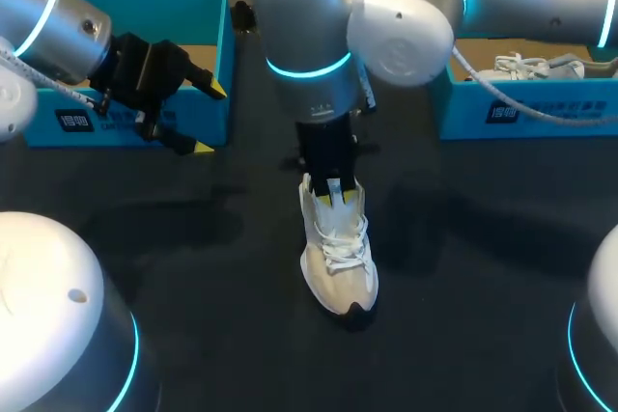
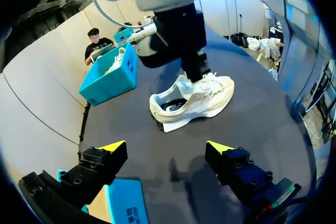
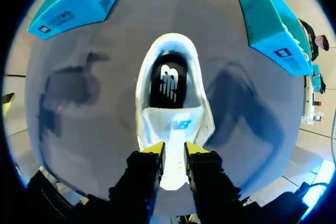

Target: Take the shoe out of the shoebox, open the shoe tongue, remove and reinsert the insole, then place the shoe into the shoebox

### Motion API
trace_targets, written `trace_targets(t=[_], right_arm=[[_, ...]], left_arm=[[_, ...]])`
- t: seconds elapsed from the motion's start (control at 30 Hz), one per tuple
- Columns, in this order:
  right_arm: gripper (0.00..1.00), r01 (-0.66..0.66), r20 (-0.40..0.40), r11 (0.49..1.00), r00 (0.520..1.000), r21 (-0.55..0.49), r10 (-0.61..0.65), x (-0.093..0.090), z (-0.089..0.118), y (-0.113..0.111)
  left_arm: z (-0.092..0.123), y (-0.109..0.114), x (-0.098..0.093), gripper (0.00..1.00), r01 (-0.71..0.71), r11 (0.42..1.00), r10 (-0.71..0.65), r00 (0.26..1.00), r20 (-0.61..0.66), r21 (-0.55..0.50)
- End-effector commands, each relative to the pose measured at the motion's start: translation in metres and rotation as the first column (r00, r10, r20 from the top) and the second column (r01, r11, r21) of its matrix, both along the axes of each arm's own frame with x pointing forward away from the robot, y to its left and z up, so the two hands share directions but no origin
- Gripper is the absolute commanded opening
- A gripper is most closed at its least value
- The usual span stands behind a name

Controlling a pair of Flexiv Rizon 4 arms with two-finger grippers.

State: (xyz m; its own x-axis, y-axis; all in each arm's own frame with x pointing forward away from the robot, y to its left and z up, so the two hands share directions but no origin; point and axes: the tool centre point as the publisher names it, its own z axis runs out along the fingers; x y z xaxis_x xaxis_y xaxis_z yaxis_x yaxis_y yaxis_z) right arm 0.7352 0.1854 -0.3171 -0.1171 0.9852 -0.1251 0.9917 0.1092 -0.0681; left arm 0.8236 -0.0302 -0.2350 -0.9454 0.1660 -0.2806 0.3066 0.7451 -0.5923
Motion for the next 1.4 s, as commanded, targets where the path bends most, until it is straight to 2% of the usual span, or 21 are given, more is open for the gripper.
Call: trace_targets(t=[0.03, 0.23, 0.53, 0.6, 0.77, 0.8, 0.87, 0.93, 1.07, 1.1, 1.17, 1.4], right_arm=[[0.22, -0.017, 0.002, 1.0, 1.0, 0.016, 0.017, 0.014, -0.021, -0.003], [0.22, -0.038, 0.011, 0.999, 0.999, 0.032, 0.037, 0.021, -0.034, -0.01], [0.33, -0.102, 0.075, 0.995, 0.992, 0.016, 0.1, 0.023, -0.006, -0.016], [0.38, -0.18, 0.122, 0.984, 0.976, 0.003, 0.179, 0.029, -0.001, -0.015], [0.46, -0.355, 0.176, 0.935, 0.919, -0.026, 0.354, 0.043, 0.009, -0.01], [0.51, -0.383, 0.191, 0.923, 0.904, -0.033, 0.382, 0.046, 0.013, -0.01], [0.78, -0.438, 0.221, 0.898, 0.873, -0.039, 0.435, 0.049, 0.018, -0.009], [1.0, -0.502, 0.247, 0.863, 0.83, -0.061, 0.5, 0.053, 0.026, -0.01], [1.0, -0.608, 0.266, 0.787, 0.745, -0.106, 0.612, 0.06, 0.037, -0.009], [1.0, -0.654, 0.263, 0.746, 0.703, -0.124, 0.66, 0.062, 0.04, -0.006], [1.0, -0.688, 0.278, 0.708, 0.657, -0.159, 0.701, 0.067, 0.045, -0.003], [1.0, -0.688, 0.278, 0.708, 0.657, -0.159, 0.701, 0.067, 0.045, -0.003]], left_arm=[[0.0, 0.0, -0.001, 1.0, -0.001, 1.0, 0.001, 1.0, 0.001, 0.002], [0.0, 0.0, -0.001, 1.0, -0.001, 1.0, 0.001, 1.0, 0.001, 0.002], [0.0, 0.0, -0.001, 1.0, -0.001, 1.0, 0.001, 1.0, 0.001, 0.002], [0.0, 0.0, -0.001, 1.0, -0.001, 1.0, 0.001, 1.0, 0.001, 0.002], [0.0, 0.0, -0.001, 1.0, -0.001, 1.0, 0.001, 1.0, 0.001, 0.002], [0.0, 0.0, -0.001, 1.0, -0.001, 1.0, 0.001, 1.0, 0.001, 0.002], [0.0, 0.0, -0.001, 1.0, -0.001, 1.0, 0.001, 1.0, 0.001, 0.002], [0.0, 0.0, -0.001, 1.0, -0.001, 1.0, 0.001, 1.0, 0.001, 0.002], [0.0, 0.0, -0.001, 1.0, -0.001, 1.0, 0.001, 1.0, 0.001, 0.002], [0.0, 0.0, -0.001, 1.0, -0.001, 1.0, 0.001, 1.0, 0.001, 0.002], [0.0, 0.0, -0.001, 1.0, -0.001, 1.0, 0.001, 1.0, 0.001, 0.002], [0.0, 0.0, -0.001, 1.0, -0.001, 1.0, 0.001, 1.0, 0.001, 0.002]])
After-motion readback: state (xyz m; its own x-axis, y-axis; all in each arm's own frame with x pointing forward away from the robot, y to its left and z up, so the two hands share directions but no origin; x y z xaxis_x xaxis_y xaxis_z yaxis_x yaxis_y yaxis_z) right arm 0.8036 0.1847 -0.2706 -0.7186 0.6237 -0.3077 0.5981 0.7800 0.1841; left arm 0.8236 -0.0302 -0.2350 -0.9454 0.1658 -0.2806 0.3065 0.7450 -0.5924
